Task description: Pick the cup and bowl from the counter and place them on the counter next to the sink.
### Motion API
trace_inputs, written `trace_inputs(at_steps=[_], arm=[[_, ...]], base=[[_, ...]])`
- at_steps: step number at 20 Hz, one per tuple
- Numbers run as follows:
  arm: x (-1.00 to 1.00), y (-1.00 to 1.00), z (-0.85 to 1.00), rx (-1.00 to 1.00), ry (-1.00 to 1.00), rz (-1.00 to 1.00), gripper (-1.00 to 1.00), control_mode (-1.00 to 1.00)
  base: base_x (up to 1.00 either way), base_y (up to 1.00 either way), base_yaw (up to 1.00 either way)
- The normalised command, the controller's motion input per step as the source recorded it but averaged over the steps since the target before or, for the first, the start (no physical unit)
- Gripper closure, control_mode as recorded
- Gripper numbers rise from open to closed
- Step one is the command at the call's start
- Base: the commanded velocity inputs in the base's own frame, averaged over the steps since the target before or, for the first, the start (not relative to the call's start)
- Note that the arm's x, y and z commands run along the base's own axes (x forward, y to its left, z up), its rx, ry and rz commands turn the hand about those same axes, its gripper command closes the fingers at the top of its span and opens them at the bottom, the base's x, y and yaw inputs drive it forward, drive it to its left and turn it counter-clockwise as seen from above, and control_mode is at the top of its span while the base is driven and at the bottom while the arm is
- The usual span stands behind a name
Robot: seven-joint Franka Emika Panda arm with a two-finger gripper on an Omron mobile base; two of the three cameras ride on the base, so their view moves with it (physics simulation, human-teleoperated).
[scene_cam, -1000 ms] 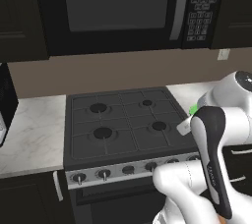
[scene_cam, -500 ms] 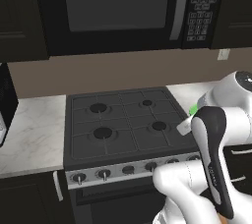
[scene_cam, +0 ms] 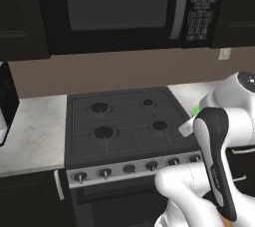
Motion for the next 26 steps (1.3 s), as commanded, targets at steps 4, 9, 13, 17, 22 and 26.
trace_inputs(at_steps=[4,9,13,17,22,26], arm=[[0.00,0.00,0.00,0.00,0.00,0.00,1.00,1.00],[0.00,0.00,0.00,0.00,0.00,0.00,1.00,1.00],[0.00,0.00,0.00,0.00,0.00,0.00,1.00,1.00],[0.00,0.00,0.00,0.00,0.00,0.00,1.00,1.00],[0.00,0.00,0.00,0.00,0.00,0.00,1.00,1.00],[0.00,0.00,0.00,0.00,0.00,0.00,1.00,1.00]], base=[[-0.88,0.12,0.00],[-0.63,0.09,0.00],[0.01,0.00,0.19],[-0.04,0.00,0.57],[-0.22,0.05,0.71],[-0.27,0.01,0.73]])
